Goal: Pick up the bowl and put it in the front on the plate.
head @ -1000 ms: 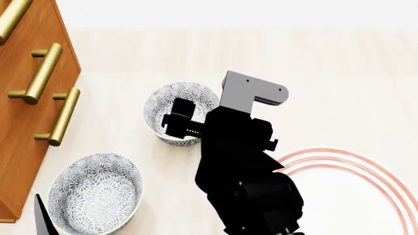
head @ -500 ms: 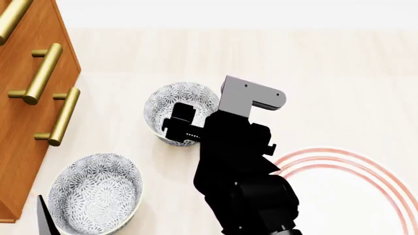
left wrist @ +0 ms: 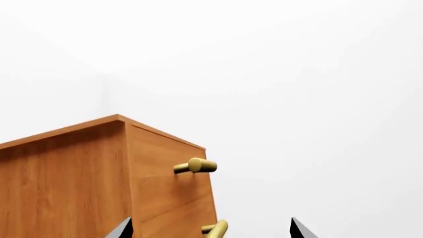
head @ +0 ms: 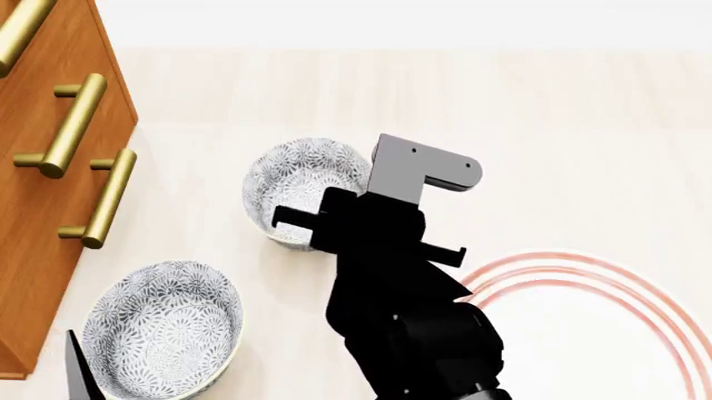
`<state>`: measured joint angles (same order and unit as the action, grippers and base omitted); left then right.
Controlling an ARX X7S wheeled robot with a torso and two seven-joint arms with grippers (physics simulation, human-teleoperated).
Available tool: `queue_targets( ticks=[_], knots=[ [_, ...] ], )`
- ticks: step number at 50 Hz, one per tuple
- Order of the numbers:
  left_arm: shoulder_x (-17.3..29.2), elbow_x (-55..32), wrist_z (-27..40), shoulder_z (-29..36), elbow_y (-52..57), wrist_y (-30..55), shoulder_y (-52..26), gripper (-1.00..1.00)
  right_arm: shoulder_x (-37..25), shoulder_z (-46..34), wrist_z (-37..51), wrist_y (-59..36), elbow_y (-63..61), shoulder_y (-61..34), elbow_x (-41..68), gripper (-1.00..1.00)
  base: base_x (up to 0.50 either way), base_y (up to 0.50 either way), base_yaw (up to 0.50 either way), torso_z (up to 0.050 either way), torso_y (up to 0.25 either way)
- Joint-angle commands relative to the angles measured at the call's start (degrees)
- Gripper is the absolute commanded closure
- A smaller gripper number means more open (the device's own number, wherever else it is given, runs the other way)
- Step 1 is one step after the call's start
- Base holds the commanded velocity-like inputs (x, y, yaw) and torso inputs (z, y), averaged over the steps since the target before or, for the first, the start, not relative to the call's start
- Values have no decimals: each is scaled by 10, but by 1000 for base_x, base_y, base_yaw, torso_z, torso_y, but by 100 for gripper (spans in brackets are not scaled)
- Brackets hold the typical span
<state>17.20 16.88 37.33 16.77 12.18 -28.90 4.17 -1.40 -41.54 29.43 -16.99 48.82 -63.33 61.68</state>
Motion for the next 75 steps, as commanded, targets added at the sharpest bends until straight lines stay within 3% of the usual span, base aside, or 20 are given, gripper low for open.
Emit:
queue_targets(
  ticks=[1, 16, 30, 42, 57, 75],
  knots=[
    [-3, 3, -5, -4, 1, 5, -1, -100, 0, -15, -2, 5, -10, 5, 14, 100, 0, 0, 0, 0, 0],
    [0, 4, -3, 2, 0, 5, -1, -100, -14, -15, 10, 26, 2, -31, 12, 100, 0, 0, 0, 0, 0],
    [1, 4, -2, 6, 3, 9, -1, -100, -79, 17, 2, 38, 1, -121, 19, 100, 0, 0, 0, 0, 0],
    [2, 3, -3, 10, 4, 12, -2, -100, -185, 36, 39, 0, -166, -107, 47, 100, 0, 0, 0, 0, 0],
    [3, 0, 0, 13, 1, 16, -6, -100, -369, 64, 63, -38, -449, 17, 117, 100, 0, 0, 0, 0, 0],
    [4, 4, 5, 12, 5, 23, -8, -100, -565, 134, 23, 7, -646, 163, 185, 100, 0, 0, 0, 0, 0]
  ],
)
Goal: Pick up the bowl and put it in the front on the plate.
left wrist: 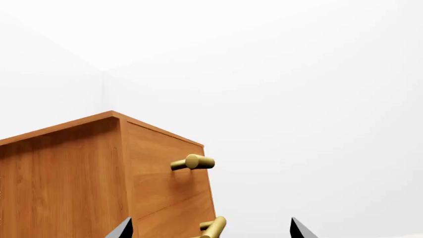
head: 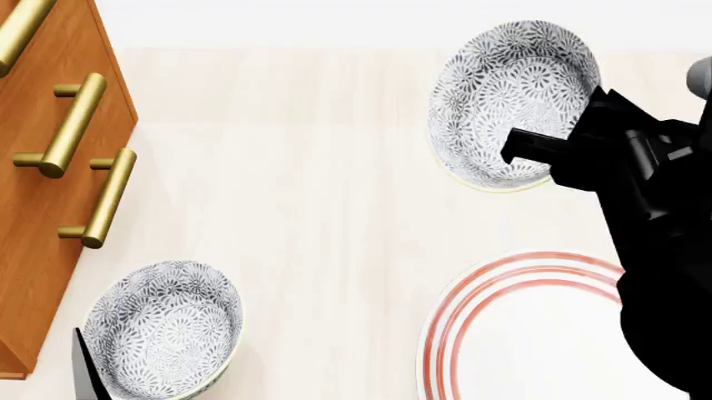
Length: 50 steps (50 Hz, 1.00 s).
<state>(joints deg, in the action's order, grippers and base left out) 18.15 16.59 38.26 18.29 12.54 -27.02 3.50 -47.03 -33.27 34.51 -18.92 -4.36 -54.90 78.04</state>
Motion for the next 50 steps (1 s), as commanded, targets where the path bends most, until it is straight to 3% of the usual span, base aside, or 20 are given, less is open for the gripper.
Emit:
queue_targets(
  ticks=[1, 21, 42, 50],
  knots=[
    [-5, 8, -5, -3, 2, 5, -2, -100, -124, 58, -37, 34, -127, 92, 24, 100, 0, 0, 0, 0, 0],
    [-2, 19, -4, 5, 11, 10, 1, -100, -237, 96, -101, 121, -196, 246, 53, 100, 0, 0, 0, 0, 0],
    [2, 28, -9, 15, 20, 18, 0, -100, -296, 110, -110, 167, -197, 335, 111, 100, 0, 0, 0, 0, 1],
    [4, 26, -13, 19, 19, 20, -1, -100, -302, 119, -125, 168, -177, 347, 193, 100, 0, 0, 0, 0, 0]
  ],
)
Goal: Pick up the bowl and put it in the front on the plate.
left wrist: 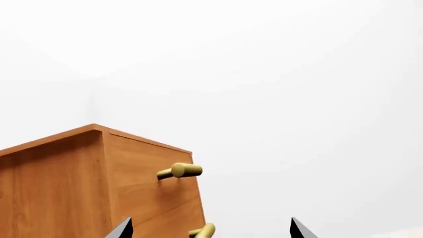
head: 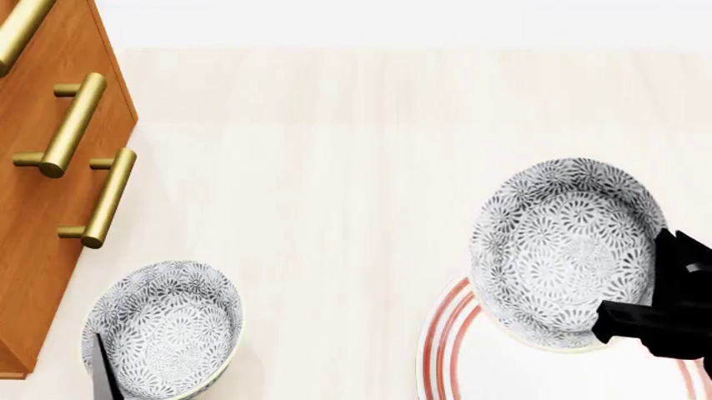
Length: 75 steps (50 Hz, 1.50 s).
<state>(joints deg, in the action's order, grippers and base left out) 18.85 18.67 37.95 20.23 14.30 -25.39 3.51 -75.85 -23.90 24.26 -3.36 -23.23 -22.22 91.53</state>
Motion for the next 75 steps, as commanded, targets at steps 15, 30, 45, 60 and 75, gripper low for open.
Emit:
queue_targets(
  ticks=[15, 30, 45, 60, 75],
  knots=[
    [-1, -2, -11, 5, -1, 7, -2, -100, -27, 25, -56, 36, 3, 67, 79, 100, 0, 0, 0, 0, 0],
    [0, -7, -11, 6, 0, 13, -4, -100, -7, 14, -58, 19, 22, 66, 75, 100, 0, 0, 0, 0, 1],
    [2, -7, -8, 9, 0, 14, -4, -100, 9, 11, -50, 9, 42, 53, 62, 100, 0, 0, 0, 0, 0],
    [5, -7, -6, 11, -2, 13, -5, -100, 24, -3, -55, -3, 39, 60, 43, 100, 0, 0, 0, 0, 1],
    [7, -8, -5, 15, -2, 16, -6, -100, 31, -14, -58, -1, 58, 82, 36, 100, 0, 0, 0, 0, 1]
  ],
)
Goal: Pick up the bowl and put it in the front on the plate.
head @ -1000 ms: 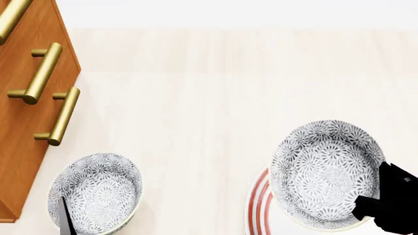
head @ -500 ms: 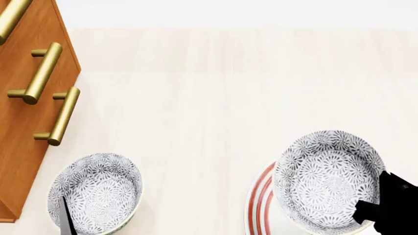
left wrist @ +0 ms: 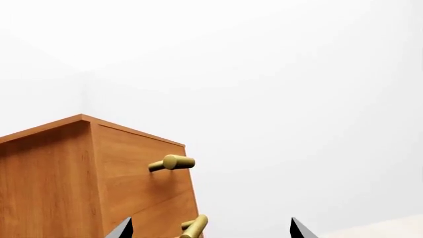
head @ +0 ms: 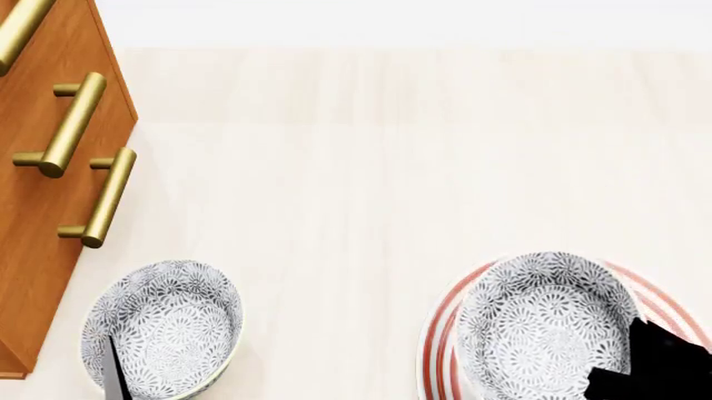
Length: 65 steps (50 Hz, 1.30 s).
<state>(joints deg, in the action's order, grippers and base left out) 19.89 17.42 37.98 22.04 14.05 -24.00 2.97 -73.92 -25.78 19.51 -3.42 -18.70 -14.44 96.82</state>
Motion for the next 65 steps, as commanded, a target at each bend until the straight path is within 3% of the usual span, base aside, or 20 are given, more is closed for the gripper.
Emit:
queue_targets(
  ticks=[1, 46, 52, 53, 65],
  knots=[
    [-4, 5, -5, -3, 0, 2, -1, -100, 16, 3, -10, -4, 19, 1, -18, 100, 0, 0, 0, 0, 0],
    [1, 1, 3, 0, 0, 8, -5, -100, 76, -29, -13, -38, 86, -30, -75, 100, 0, 0, 0, 0, 0],
    [1, 0, 4, 3, -1, 7, -3, -100, 56, -30, -6, -52, 71, -29, -72, 100, 0, 0, 0, 0, 0],
    [1, -2, 4, 4, -4, 5, -2, -100, 52, -29, -4, -53, 70, -29, -73, -100, 0, 0, 0, 0, 0],
    [3, -12, 7, 7, -14, -2, -2, -100, 12, -13, 11, -57, 62, -27, -49, -100, 0, 0, 0, 0, 0]
  ],
)
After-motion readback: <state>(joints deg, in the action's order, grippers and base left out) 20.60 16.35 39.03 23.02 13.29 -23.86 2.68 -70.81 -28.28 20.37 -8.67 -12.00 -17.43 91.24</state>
